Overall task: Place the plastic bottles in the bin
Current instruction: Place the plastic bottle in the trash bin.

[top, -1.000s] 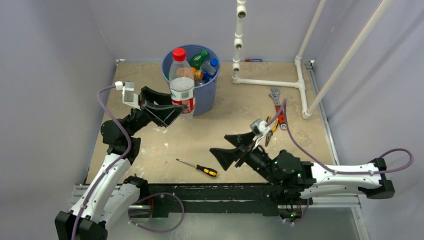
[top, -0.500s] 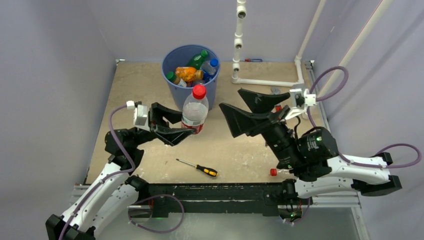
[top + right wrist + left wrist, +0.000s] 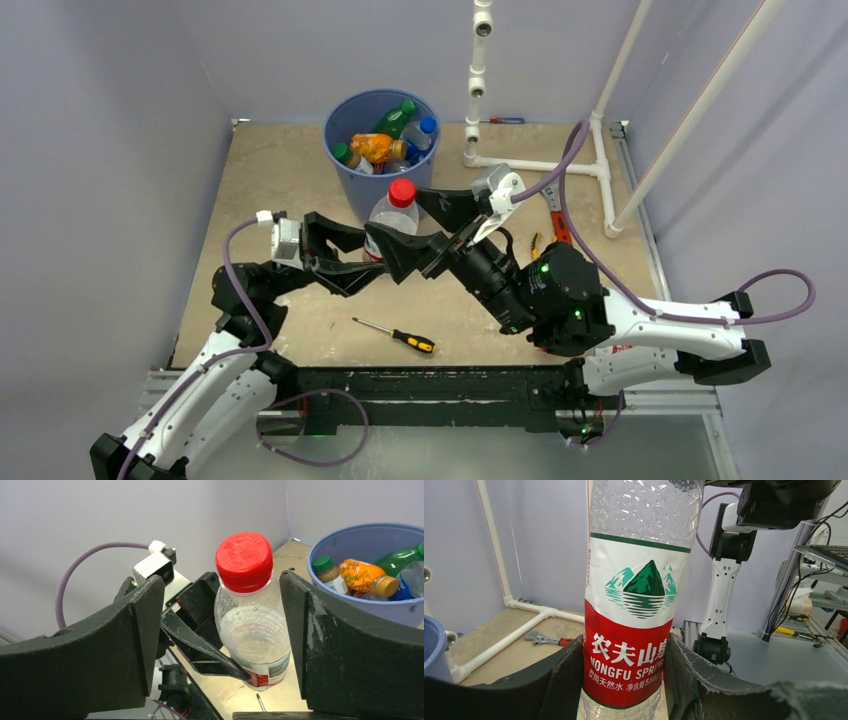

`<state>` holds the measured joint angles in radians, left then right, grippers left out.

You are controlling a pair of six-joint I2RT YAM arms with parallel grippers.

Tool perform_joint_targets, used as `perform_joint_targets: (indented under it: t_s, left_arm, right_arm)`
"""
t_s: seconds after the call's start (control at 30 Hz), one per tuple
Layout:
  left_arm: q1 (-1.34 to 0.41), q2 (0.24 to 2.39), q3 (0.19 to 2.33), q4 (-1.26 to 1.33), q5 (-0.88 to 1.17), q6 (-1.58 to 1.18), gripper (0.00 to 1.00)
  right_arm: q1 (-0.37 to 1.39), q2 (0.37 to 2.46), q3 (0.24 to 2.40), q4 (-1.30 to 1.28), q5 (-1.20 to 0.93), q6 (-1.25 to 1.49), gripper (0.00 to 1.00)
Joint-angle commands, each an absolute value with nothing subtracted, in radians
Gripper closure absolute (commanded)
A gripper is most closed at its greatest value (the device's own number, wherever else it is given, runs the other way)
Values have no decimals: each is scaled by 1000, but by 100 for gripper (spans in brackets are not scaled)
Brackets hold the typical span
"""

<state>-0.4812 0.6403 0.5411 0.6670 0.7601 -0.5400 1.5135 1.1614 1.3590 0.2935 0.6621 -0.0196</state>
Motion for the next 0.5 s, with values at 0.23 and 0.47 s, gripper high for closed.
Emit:
perform_joint_targets:
  t_s: [0.23,0.47]
  left_arm:
    - [-501,608,543,657,743,-490,83]
    - [-514,595,549,627,737,-469,83]
  right_arm:
    - [1505,1176,1406,368,717,-78,25]
    - [1480,1209,1493,273,669,-19,43]
